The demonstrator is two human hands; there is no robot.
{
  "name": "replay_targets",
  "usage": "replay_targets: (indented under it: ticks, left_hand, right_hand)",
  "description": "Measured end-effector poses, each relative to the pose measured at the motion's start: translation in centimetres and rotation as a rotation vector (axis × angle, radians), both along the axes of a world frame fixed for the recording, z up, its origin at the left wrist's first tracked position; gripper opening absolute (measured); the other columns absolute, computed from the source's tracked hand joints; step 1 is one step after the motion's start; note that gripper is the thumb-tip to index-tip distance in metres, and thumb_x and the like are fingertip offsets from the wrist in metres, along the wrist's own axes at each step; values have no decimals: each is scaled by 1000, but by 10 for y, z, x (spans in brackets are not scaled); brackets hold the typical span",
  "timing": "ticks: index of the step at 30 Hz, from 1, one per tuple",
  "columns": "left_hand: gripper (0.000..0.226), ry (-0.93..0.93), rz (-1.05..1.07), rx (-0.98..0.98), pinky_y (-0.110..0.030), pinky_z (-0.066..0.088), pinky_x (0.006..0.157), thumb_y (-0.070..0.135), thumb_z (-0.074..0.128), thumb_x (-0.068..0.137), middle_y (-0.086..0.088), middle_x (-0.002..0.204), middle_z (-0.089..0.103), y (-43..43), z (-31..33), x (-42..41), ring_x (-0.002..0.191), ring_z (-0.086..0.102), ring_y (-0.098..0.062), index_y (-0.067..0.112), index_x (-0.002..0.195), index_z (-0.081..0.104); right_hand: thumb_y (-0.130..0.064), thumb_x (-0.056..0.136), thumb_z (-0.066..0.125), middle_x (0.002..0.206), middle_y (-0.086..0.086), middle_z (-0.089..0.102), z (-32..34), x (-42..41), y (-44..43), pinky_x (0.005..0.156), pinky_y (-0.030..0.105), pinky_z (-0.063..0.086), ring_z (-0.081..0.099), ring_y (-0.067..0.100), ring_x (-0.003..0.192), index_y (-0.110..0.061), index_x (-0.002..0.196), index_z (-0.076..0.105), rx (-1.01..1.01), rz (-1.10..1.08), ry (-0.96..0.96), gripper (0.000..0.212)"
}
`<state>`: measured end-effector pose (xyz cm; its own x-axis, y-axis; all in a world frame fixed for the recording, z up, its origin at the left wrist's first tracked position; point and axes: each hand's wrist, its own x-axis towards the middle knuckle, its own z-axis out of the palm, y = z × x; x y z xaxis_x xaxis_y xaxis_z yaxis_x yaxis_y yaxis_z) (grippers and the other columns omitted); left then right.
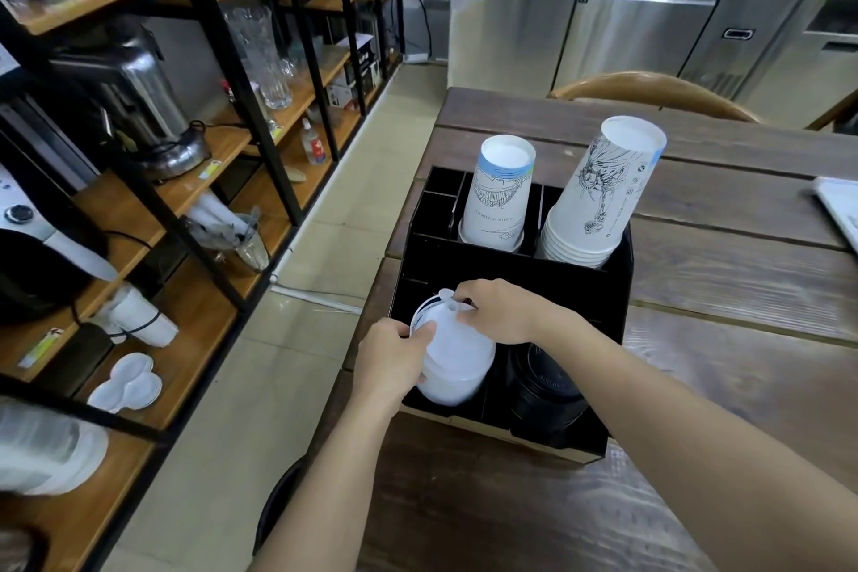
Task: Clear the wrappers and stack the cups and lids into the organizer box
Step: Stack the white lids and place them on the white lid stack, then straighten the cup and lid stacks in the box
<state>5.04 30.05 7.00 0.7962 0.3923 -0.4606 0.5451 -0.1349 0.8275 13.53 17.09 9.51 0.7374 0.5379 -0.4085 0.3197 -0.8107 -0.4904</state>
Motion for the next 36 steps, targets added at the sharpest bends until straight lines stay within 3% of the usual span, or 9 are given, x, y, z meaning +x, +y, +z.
replay_targets:
  ticks: [2, 5, 9, 14, 20, 26, 29, 33, 36]
  left_hand:
    - [21, 36, 1, -106, -47, 59, 74, 24, 62, 87, -15, 97, 55, 3, 2, -1, 83, 58, -26, 7, 95, 54]
    - [49, 112, -7, -226, -31, 57, 66, 20, 62, 88, -18, 119, 57, 10, 0, -4, 94, 61, -27, 1, 129, 44]
    - [10, 82, -10, -206, -26, 55, 64, 17, 59, 90, -16, 101, 64, 11, 0, -6, 85, 64, -24, 7, 92, 59]
    - [24, 51, -60, -71, -33, 57, 72, 18, 55, 92, -13, 91, 59, 9, 1, -4, 87, 62, -29, 16, 68, 51]
    - [12, 114, -195, 136, -44, 60, 72, 29, 51, 92, -4, 89, 58, 10, 5, -1, 83, 68, -30, 17, 92, 47]
    - [31, 165, -305, 451, -44, 54, 83, 42, 51, 88, -5, 97, 64, 14, 14, 3, 91, 64, -30, 16, 103, 52]
    - [42, 42, -270, 573, -32, 46, 80, 41, 49, 91, 0, 108, 63, 10, 33, 11, 97, 59, -22, 17, 125, 51]
    - [29, -304, -268, 484, -24, 42, 69, 32, 51, 92, 12, 85, 58, -12, 68, 29, 82, 56, -10, 18, 117, 58]
    - [24, -534, -300, 307, -16, 46, 76, 23, 54, 91, 7, 96, 64, -39, 85, 46, 84, 57, -4, 16, 113, 61]
  right_hand:
    - [-17, 93, 46, 109, 13, 64, 0, 0, 0, 74, 30, 42, 61, 28, 96, -5, 115, 57, 43, 2, -3, 28]
    - [-17, 90, 50, 96, 11, 65, -1, 0, 2, 64, 27, 41, 58, 22, 84, -7, 109, 60, 97, 10, -19, 24]
    - [-16, 90, 52, 104, 11, 67, -4, 2, 5, 78, 35, 49, 62, 27, 94, -9, 112, 60, 128, 24, -14, 24]
    - [-18, 91, 51, 110, 13, 66, -6, 7, 5, 79, 33, 45, 60, 26, 99, -7, 111, 61, 80, 31, 2, 25]
    - [-20, 91, 49, 110, 14, 64, -4, 10, 9, 79, 36, 47, 61, 30, 99, -7, 113, 60, -5, 89, -17, 28]
    - [-27, 92, 50, 110, 13, 66, 4, 4, 2, 82, 41, 51, 62, 29, 97, -12, 119, 55, -6, 113, -104, 32]
    - [-28, 92, 53, 106, 7, 70, 20, -1, -9, 87, 40, 50, 63, 27, 97, -14, 119, 59, 142, -12, -211, 31]
    - [-21, 92, 54, 71, 4, 65, 38, -8, -35, 74, 43, 51, 63, 32, 76, -9, 97, 67, 429, -379, -496, 19]
    - [-14, 90, 56, 75, -1, 59, 42, -10, -57, 73, 36, 47, 55, 21, 70, -7, 98, 65, 634, -740, -593, 14]
